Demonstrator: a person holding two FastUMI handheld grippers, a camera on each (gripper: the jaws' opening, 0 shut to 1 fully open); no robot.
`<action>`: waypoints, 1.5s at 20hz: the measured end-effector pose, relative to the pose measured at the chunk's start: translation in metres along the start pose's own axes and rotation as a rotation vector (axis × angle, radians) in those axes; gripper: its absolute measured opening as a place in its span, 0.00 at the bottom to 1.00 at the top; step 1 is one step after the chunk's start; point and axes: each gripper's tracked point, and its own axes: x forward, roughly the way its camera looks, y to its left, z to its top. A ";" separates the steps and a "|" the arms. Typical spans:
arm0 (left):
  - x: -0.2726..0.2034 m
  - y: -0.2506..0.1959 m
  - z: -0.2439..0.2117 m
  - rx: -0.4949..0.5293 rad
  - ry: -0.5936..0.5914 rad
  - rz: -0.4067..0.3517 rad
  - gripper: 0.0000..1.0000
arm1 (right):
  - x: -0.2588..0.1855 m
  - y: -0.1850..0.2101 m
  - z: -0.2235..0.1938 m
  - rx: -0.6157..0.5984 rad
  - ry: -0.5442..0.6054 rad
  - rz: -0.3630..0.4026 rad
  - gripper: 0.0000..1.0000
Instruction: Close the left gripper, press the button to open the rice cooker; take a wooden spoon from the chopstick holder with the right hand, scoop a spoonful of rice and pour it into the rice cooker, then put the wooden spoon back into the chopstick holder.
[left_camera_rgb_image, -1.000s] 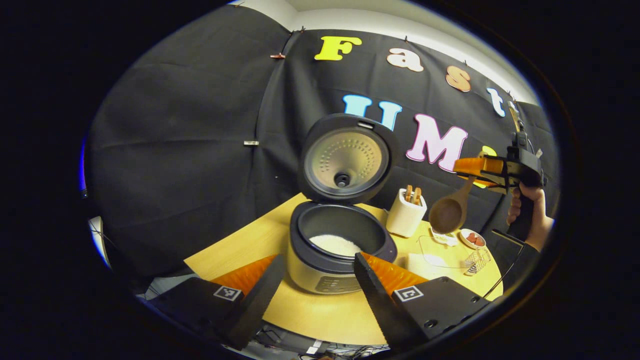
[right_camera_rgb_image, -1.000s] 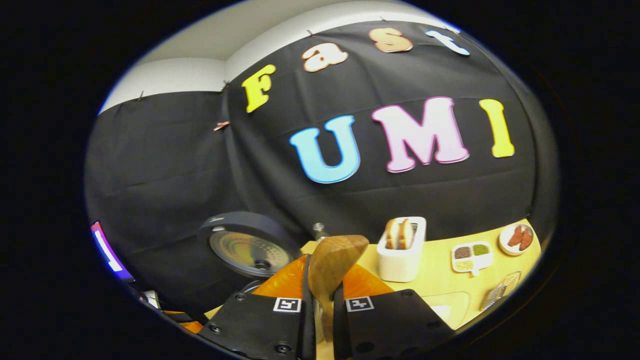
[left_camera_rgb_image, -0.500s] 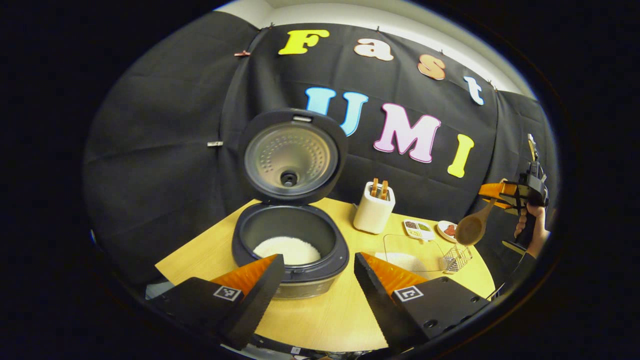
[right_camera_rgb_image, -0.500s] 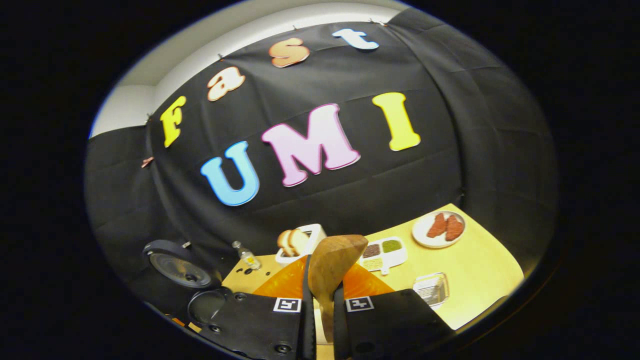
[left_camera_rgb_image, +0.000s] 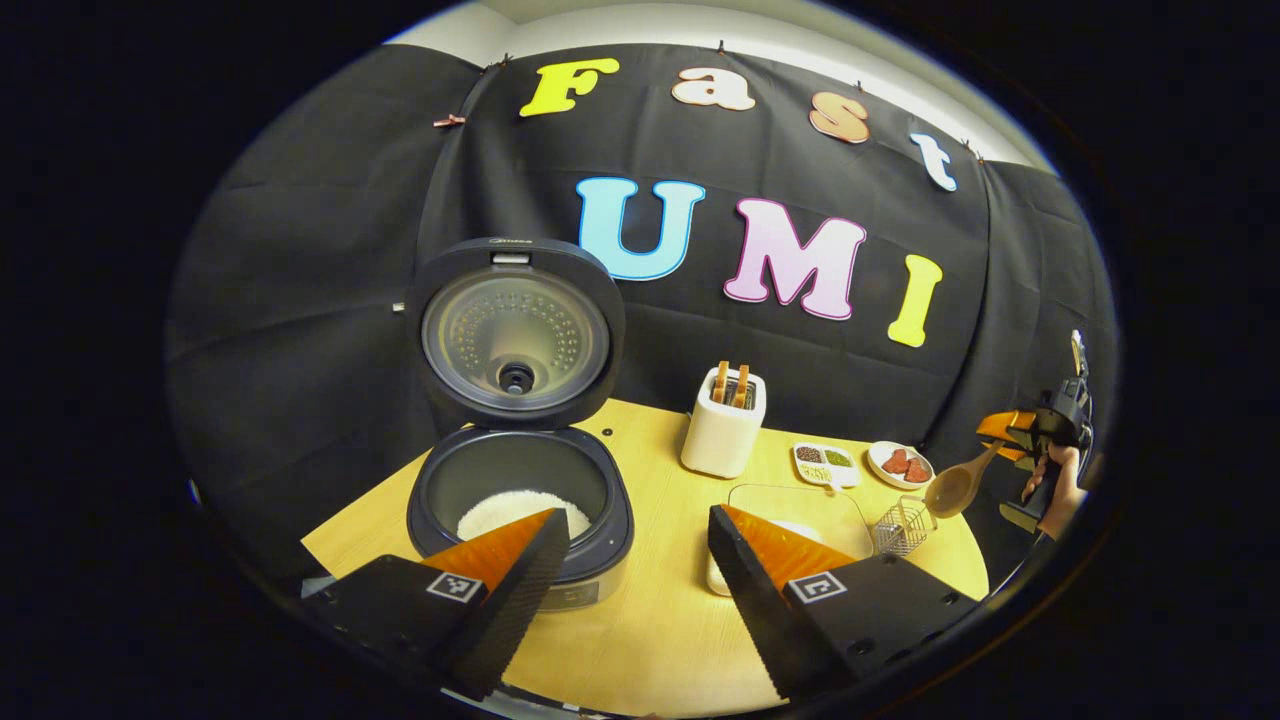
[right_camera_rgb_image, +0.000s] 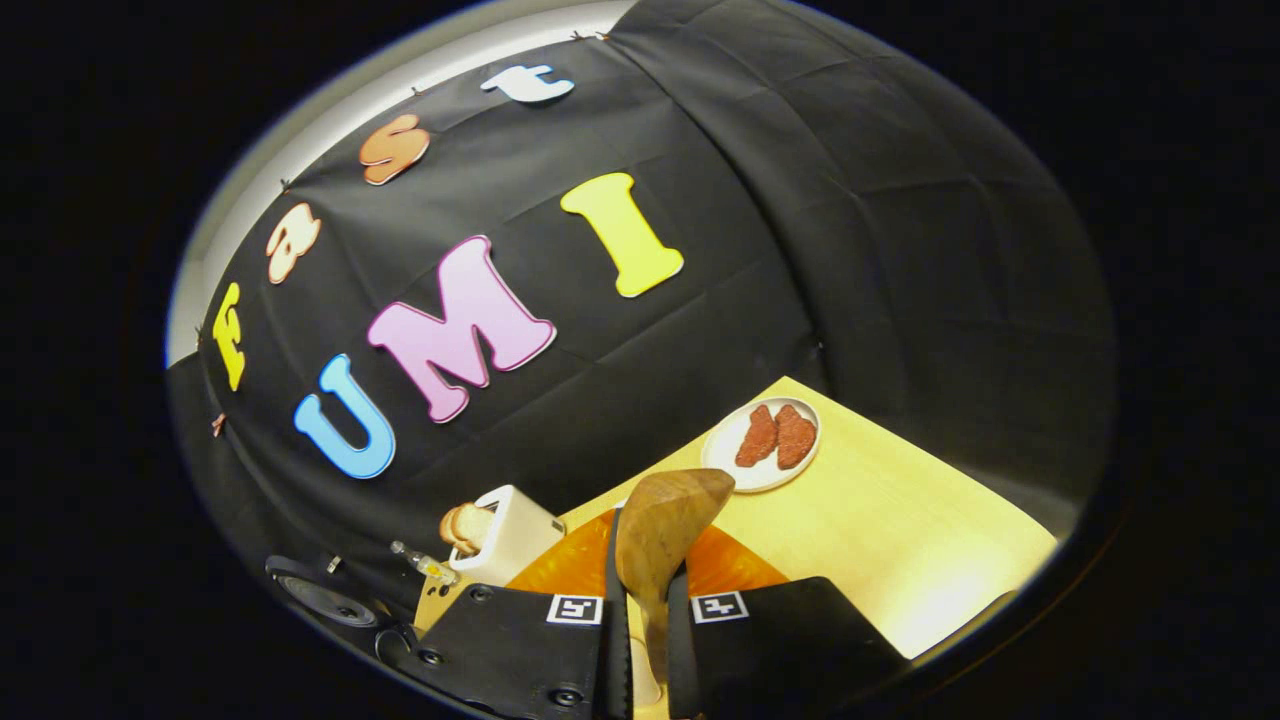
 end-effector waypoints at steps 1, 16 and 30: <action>0.000 -0.005 -0.001 -0.004 0.004 0.009 0.95 | 0.005 -0.009 -0.001 0.000 0.001 -0.013 0.18; -0.022 0.010 -0.007 -0.209 0.000 0.235 0.95 | 0.067 -0.051 -0.084 -0.082 0.122 -0.071 0.18; -0.044 0.069 0.086 -0.090 -0.215 0.318 0.95 | -0.015 -0.033 -0.086 -0.149 0.055 -0.026 0.98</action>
